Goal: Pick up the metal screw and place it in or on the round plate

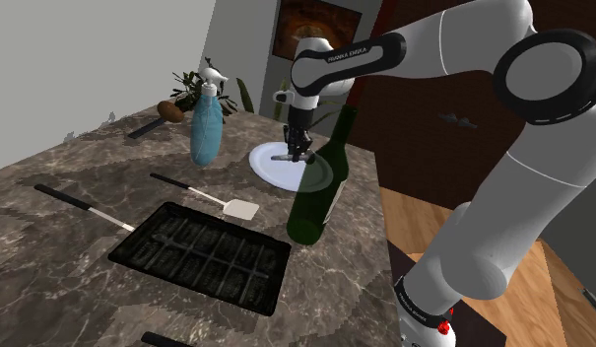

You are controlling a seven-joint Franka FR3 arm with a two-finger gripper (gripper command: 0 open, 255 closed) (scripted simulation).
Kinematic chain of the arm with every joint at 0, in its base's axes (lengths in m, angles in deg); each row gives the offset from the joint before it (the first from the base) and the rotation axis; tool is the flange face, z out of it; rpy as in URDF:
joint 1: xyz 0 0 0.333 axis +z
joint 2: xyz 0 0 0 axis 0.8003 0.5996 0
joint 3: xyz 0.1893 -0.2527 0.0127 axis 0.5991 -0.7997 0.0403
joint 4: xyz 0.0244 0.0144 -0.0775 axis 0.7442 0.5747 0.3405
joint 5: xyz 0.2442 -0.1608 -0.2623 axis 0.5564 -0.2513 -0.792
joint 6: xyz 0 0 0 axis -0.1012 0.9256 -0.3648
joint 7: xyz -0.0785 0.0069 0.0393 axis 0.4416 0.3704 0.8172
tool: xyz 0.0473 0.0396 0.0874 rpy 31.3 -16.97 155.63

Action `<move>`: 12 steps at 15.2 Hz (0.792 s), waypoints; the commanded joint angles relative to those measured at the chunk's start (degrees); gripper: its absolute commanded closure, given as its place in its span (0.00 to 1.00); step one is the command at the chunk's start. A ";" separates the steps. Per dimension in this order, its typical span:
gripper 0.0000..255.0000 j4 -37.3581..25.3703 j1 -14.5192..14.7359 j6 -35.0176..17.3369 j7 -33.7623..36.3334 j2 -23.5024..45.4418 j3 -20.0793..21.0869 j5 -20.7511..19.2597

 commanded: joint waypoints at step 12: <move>0.00 -2.99 -0.04 3.70 0.13 -0.72 -0.05 -0.19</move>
